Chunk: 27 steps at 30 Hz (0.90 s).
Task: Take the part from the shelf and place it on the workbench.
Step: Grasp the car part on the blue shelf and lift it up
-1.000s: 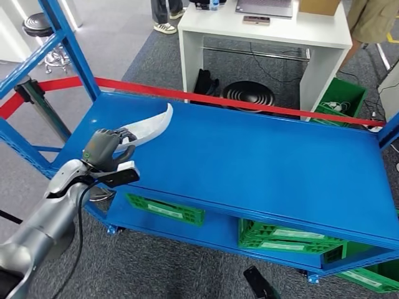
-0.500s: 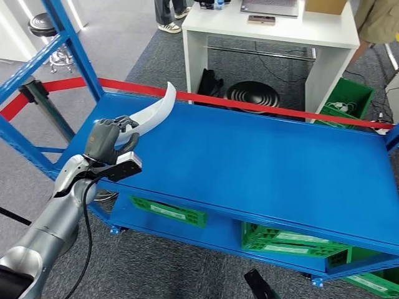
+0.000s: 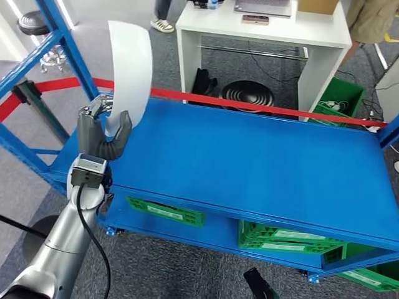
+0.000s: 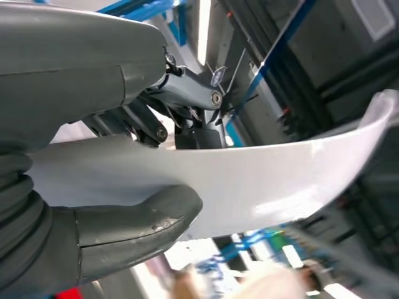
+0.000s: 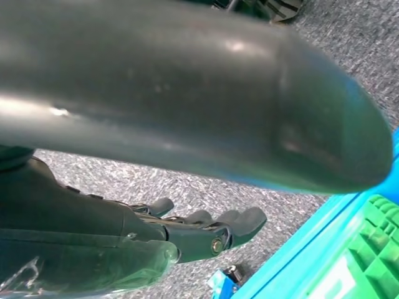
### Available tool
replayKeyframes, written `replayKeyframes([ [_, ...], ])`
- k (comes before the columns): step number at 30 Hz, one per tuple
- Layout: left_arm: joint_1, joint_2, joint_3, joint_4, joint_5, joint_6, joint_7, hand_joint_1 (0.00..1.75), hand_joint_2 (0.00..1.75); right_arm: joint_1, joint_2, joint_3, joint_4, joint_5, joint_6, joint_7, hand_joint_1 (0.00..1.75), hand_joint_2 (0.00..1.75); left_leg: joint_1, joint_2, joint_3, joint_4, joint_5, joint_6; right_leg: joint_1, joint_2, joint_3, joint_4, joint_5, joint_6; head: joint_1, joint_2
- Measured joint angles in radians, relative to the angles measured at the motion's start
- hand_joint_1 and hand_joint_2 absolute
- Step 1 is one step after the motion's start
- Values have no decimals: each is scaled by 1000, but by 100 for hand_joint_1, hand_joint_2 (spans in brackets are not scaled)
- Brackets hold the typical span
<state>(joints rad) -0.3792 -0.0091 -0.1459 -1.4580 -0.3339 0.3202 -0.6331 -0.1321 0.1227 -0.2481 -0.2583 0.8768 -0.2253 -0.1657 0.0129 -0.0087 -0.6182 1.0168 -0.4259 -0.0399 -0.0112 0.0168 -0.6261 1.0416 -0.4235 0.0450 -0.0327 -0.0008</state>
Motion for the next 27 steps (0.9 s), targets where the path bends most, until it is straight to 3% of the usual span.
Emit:
replayKeyframes([
  [3, 38, -45, -37, -71, 56, -10, -24, 175, 175, 7, 1, 2, 0, -10, -13, 0, 0, 0, 1, 0, 1, -1, 2, 24, -2, -4, -8, 18, -19, 16, 6, 0],
  [6, 75, -85, -88, -134, 115, -23, -49, 175, 175, 9, 5, 2, 0, -20, -23, 2, 0, 0, -1, 0, 2, -2, 1, 37, -1, -7, -88, 191, -108, 23, 17, 0],
  [7, 90, -95, -106, -153, 135, -27, -55, 175, 175, 11, 7, 2, 0, -24, -27, 8, 0, 0, -3, 0, 2, -2, 0, 39, -1, -7, -117, 249, -127, 23, 18, 0],
  [8, 105, -104, -126, -173, 155, -31, -60, 175, 175, 13, 9, 2, 0, -28, -33, 16, 0, 0, -5, 0, 3, -1, -1, 40, 0, -7, -131, 277, -129, 21, 18, 0],
  [9, 120, -112, -146, -194, 171, -33, -63, 175, 175, 14, 12, 2, 1, -32, -39, 25, 0, 0, -6, 0, 4, -1, -2, 41, 1, -7, -127, 265, -112, 19, 18, 0],
  [11, 142, -124, -188, -236, 196, -36, -66, 175, 175, 15, 19, 1, 1, -34, -50, 39, 0, 0, -7, -1, 9, -1, -5, 39, 2, -7, -69, 146, -45, 12, 19, 0],
  [13, 156, -129, -226, -270, 209, -35, -67, 175, 175, 14, 25, 1, 1, -34, -55, 44, 0, 0, -11, -3, 12, 1, -9, 32, 3, -7, -10, 31, -7, 7, 19, 0],
  [14, 161, -130, -242, -282, 214, -35, -67, 175, 175, 15, 28, 1, 1, -34, -56, 45, 0, 0, -12, -3, 12, 1, -9, 28, 4, -6, 2, 8, -4, 4, 19, 0],
  [18, 181, -131, -294, -324, 232, -36, -67, 175, 175, 16, 35, 1, 1, -35, -57, 47, 0, 0, -11, -3, 8, 10, -21, 6, 2, -4, 6, -3, -1, -17, 15, 0],
  [20, 193, -130, -318, -344, 246, -39, -67, 175, 175, 16, 37, 1, 1, -36, -60, 42, 0, 0, -11, -2, -29, 93, -73, -4, -2, -6, 8, -6, 0, -25, 9, 0],
  [22, 211, -129, -339, -359, 256, -45, -67, 175, 175, 19, 38, 0, 1, -36, -66, 35, 0, 0, -10, -2, -91, 220, -131, -10, -2, -7, 8, -6, 0, -28, 6, 0],
  [23, 221, -128, -349, -365, 259, -48, -67, 175, 175, 22, 38, 0, 1, -36, -70, 32, 0, 0, -10, -2, -110, 258, -140, -11, -2, -8, 8, -6, -1, -28, 6, 0],
  [24, 229, -127, -356, -371, 260, -51, -67, 175, 175, 24, 38, 0, 1, -36, -72, 30, 0, 0, -10, -1, -112, 263, -130, -11, -2, -8, 8, -6, -1, -28, 6, 0],
  [25, 233, -127, -362, -377, 261, -53, -67, 175, 175, 26, 38, 0, 1, -36, -73, 29, 0, 0, -10, -1, -95, 231, -103, -10, -3, -8, 9, -6, -1, -28, 6, 0],
  [27, 237, -127, -372, -388, 261, -53, -67, 175, 175, 27, 39, 0, 2, -36, -74, 28, 0, 0, -10, 1, -27, 104, -41, -8, -2, -6, 10, -5, -1, -22, 5, 0],
])
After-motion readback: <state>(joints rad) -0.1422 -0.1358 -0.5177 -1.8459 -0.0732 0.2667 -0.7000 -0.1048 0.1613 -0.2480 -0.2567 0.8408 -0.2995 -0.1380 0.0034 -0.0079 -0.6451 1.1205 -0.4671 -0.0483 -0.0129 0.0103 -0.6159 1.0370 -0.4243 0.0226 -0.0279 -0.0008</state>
